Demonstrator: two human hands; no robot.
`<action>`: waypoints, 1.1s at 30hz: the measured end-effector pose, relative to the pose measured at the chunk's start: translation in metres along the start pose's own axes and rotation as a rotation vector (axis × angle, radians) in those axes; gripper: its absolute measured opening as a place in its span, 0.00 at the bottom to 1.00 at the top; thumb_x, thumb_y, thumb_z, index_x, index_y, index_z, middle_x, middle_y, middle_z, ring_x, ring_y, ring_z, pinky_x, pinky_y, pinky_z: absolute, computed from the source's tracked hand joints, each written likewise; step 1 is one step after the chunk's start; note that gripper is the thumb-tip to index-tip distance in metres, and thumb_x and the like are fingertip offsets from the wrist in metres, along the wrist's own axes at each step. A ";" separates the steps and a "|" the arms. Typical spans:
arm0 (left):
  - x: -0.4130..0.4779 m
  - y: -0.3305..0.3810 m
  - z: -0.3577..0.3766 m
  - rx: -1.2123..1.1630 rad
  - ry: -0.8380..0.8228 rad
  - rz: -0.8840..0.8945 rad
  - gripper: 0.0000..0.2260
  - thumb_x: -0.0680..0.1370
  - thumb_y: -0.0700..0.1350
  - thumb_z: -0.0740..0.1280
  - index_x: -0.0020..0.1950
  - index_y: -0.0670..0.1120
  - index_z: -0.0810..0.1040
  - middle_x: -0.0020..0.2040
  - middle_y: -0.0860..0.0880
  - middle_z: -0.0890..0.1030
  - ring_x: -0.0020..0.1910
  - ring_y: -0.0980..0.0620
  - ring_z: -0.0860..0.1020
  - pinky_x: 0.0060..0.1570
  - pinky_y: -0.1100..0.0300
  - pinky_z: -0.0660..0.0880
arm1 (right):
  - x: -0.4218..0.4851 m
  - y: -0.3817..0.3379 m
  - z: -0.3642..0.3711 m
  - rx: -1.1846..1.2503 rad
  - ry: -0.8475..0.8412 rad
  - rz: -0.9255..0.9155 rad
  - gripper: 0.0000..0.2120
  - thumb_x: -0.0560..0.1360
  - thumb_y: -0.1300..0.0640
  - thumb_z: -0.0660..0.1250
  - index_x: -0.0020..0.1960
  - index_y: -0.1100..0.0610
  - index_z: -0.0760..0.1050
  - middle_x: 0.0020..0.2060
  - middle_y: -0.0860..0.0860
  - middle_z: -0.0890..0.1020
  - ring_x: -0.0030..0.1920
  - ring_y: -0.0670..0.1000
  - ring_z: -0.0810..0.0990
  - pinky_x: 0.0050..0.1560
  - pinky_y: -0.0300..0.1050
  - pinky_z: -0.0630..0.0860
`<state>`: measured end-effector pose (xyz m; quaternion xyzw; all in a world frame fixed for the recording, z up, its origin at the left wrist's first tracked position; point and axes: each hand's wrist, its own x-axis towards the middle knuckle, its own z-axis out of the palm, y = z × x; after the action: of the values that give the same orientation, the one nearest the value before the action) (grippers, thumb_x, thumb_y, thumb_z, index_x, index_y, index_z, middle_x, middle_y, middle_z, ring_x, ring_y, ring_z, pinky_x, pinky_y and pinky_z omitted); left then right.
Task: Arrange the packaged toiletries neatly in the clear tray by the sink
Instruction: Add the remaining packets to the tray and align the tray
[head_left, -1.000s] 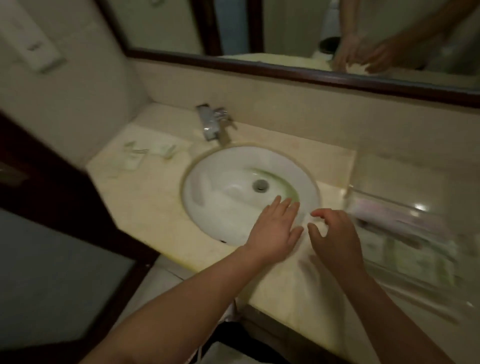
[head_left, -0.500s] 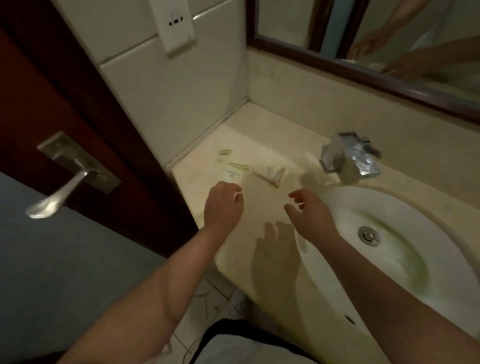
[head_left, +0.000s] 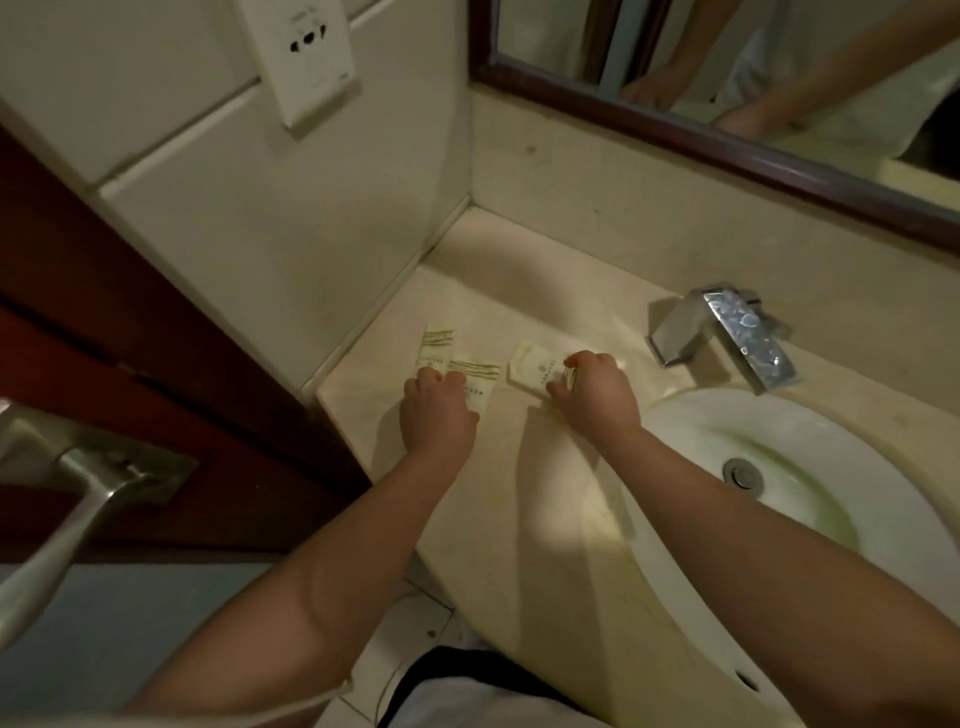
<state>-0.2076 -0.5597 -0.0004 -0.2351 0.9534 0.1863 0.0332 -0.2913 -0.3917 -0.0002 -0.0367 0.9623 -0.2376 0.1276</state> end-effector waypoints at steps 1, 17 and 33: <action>0.002 0.000 0.001 0.019 -0.005 -0.004 0.21 0.72 0.48 0.72 0.63 0.48 0.74 0.61 0.42 0.72 0.58 0.42 0.70 0.54 0.50 0.72 | 0.003 -0.001 0.002 -0.024 -0.002 0.011 0.24 0.73 0.48 0.69 0.66 0.55 0.72 0.62 0.58 0.75 0.60 0.61 0.74 0.57 0.52 0.73; 0.045 0.016 -0.001 0.325 -0.267 0.223 0.39 0.70 0.43 0.71 0.76 0.52 0.55 0.74 0.45 0.60 0.69 0.38 0.62 0.64 0.45 0.63 | -0.019 0.008 0.004 0.138 -0.006 0.084 0.21 0.71 0.55 0.69 0.62 0.56 0.69 0.52 0.57 0.81 0.49 0.59 0.80 0.43 0.49 0.76; 0.063 0.032 -0.014 0.161 -0.244 0.162 0.23 0.66 0.57 0.75 0.57 0.48 0.81 0.58 0.43 0.79 0.59 0.40 0.74 0.56 0.53 0.71 | -0.080 0.047 -0.027 0.566 0.016 0.216 0.11 0.72 0.57 0.67 0.49 0.65 0.78 0.43 0.58 0.83 0.43 0.57 0.82 0.43 0.52 0.78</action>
<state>-0.2779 -0.5657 0.0143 -0.1297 0.9700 0.1383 0.1522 -0.2220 -0.3270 0.0193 0.1045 0.8572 -0.4814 0.1498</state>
